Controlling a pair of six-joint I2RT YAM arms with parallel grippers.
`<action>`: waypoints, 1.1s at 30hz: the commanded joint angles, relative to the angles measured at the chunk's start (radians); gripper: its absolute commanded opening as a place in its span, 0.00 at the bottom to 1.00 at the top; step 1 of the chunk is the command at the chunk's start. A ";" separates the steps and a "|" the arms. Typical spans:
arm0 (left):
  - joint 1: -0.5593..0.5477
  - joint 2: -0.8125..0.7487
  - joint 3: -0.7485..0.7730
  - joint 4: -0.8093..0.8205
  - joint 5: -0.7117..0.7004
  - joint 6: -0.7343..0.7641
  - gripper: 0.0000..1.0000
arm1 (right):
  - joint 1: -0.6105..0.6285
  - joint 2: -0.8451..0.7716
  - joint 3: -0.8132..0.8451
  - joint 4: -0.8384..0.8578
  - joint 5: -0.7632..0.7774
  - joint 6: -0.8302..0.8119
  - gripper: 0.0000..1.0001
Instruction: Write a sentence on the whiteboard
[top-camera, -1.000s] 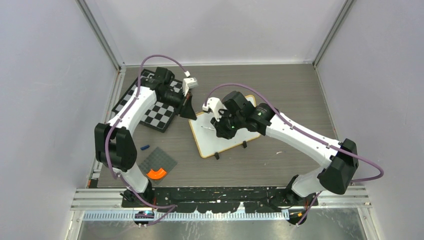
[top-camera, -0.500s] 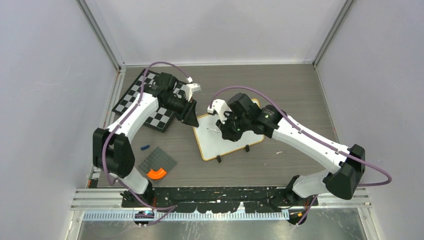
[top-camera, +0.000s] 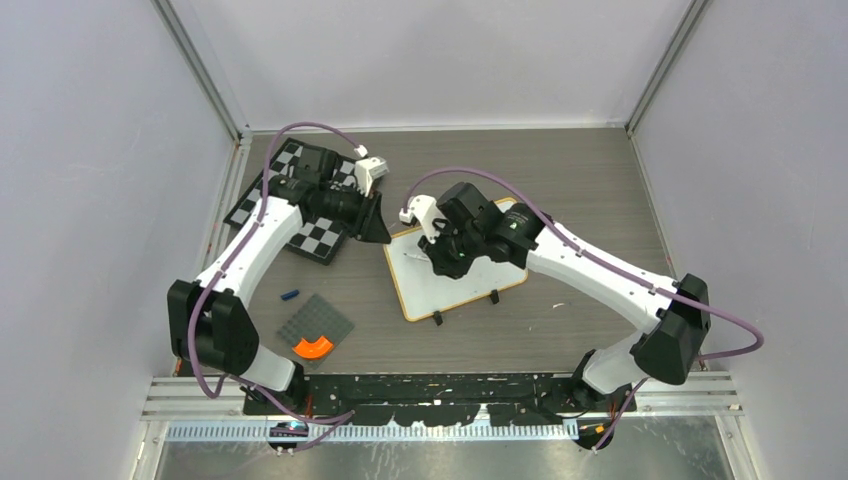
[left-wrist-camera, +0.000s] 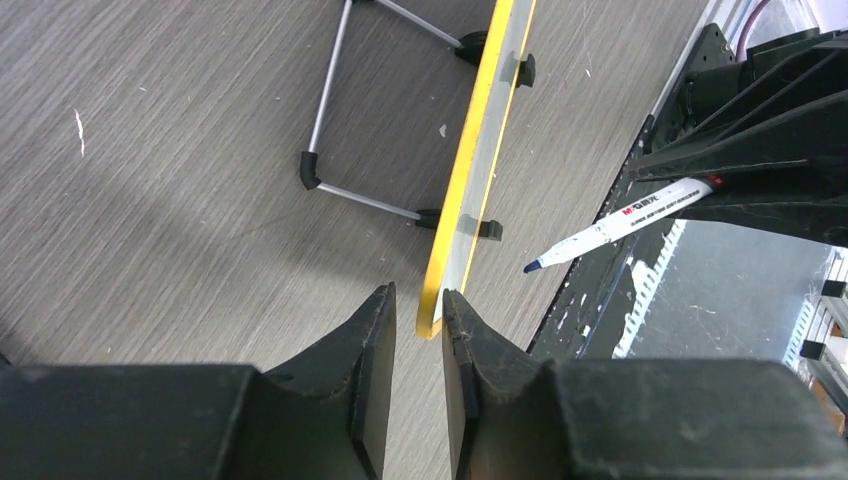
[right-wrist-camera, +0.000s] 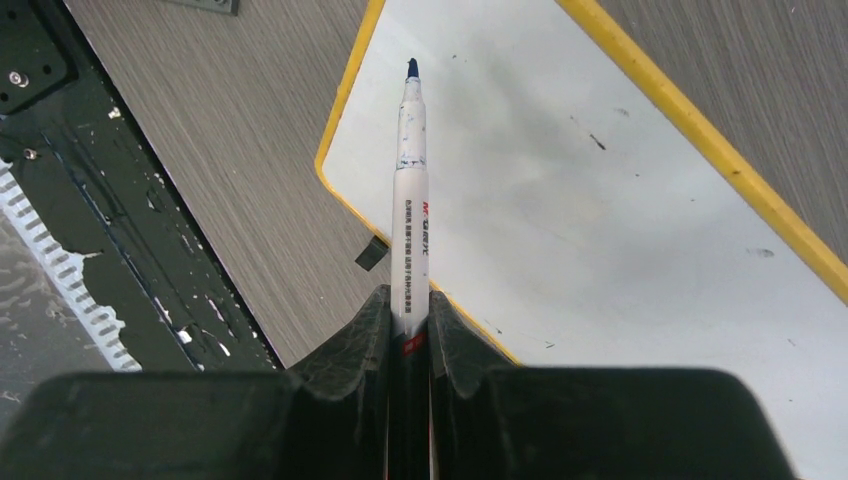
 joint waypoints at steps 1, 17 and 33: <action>0.002 -0.010 -0.015 0.048 0.027 -0.023 0.27 | 0.010 0.015 0.072 0.022 0.025 0.016 0.00; 0.002 0.014 -0.023 0.078 0.061 -0.041 0.02 | 0.020 0.070 0.114 0.042 0.045 0.043 0.00; 0.002 0.012 -0.028 0.078 0.052 -0.035 0.00 | 0.020 0.077 0.072 0.034 0.104 0.026 0.00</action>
